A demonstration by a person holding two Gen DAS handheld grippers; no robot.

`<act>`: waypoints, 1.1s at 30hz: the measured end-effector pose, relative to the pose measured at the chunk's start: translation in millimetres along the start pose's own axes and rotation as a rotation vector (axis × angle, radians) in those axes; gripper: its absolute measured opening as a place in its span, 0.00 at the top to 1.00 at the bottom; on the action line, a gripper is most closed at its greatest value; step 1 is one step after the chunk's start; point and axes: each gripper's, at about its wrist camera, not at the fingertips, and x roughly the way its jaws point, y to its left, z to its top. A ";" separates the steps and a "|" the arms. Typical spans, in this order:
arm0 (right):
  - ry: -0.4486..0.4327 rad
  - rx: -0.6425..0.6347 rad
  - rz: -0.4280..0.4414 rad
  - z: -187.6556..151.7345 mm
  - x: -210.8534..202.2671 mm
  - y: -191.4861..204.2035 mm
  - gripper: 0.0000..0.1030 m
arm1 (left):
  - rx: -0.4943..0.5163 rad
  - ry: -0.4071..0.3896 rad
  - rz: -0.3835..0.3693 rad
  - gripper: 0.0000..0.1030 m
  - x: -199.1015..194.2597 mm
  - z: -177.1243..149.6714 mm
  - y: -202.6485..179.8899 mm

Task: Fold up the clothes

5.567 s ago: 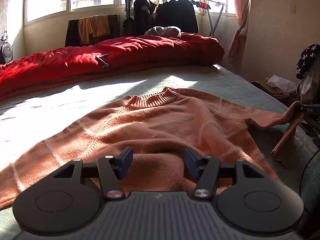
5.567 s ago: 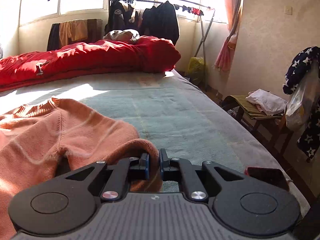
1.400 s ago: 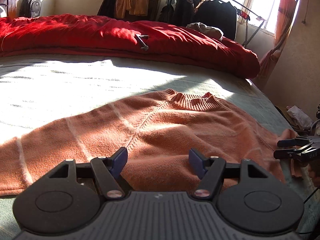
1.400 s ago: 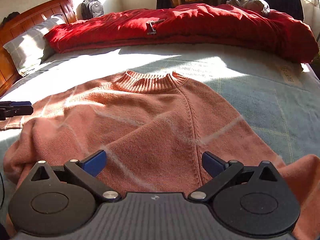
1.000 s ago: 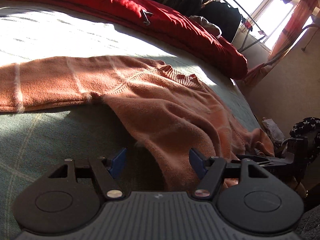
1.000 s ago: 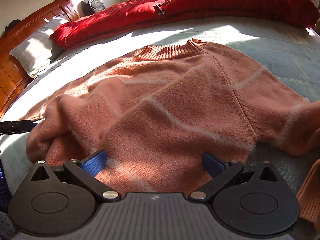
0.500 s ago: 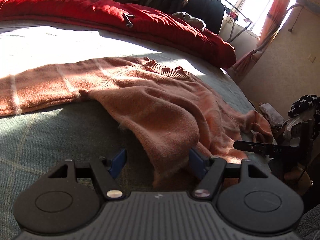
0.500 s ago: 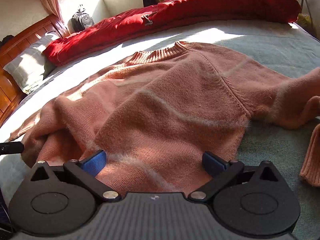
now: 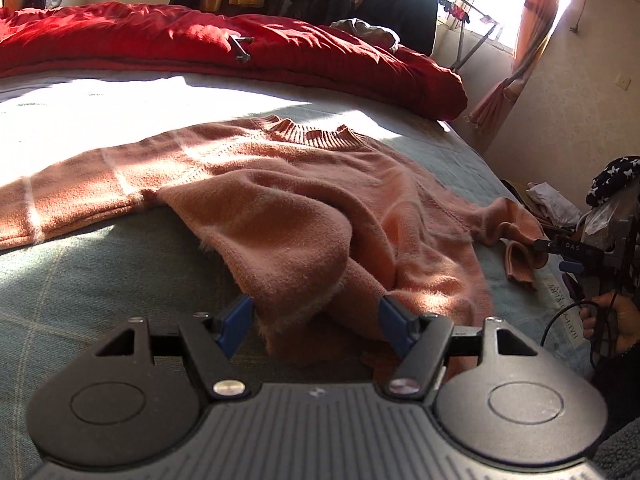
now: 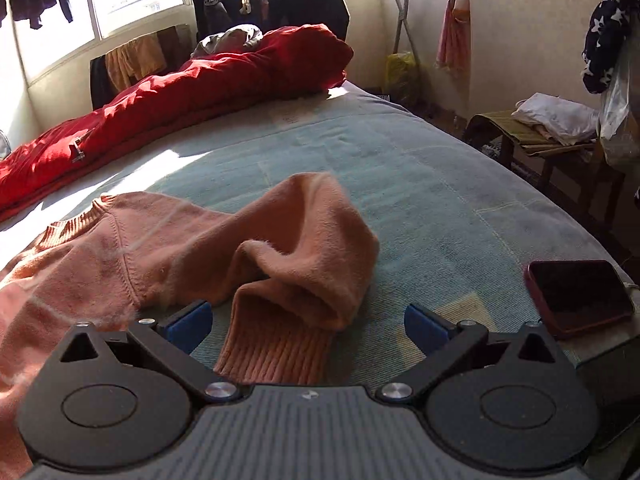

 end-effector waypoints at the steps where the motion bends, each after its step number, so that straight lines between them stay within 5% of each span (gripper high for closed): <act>1: 0.004 0.003 -0.013 3.5 9.3 -4.8 0.00 | -0.001 0.000 0.006 0.33 -1.1 -1.5 -3.2; 6: 0.079 -0.122 -0.145 13.3 57.3 -9.7 0.00 | 0.000 -0.004 0.062 0.33 -7.1 -9.5 -19.5; 13: -0.036 -0.229 -0.342 50.1 50.2 -41.7 0.00 | -0.002 -0.011 0.106 0.33 -5.4 -12.0 -37.9; 20: -0.163 -0.260 -0.352 86.1 31.9 -54.2 0.00 | 0.000 -0.033 0.106 0.33 -4.3 -13.9 -53.3; 28: 0.119 -0.418 -0.185 44.3 55.0 -28.4 0.00 | -0.046 -0.060 0.158 0.33 -13.8 -12.5 -42.7; 33: 0.136 -0.413 -0.126 17.3 25.5 -14.2 0.00 | -0.113 -0.110 0.184 0.33 -22.1 4.4 -17.1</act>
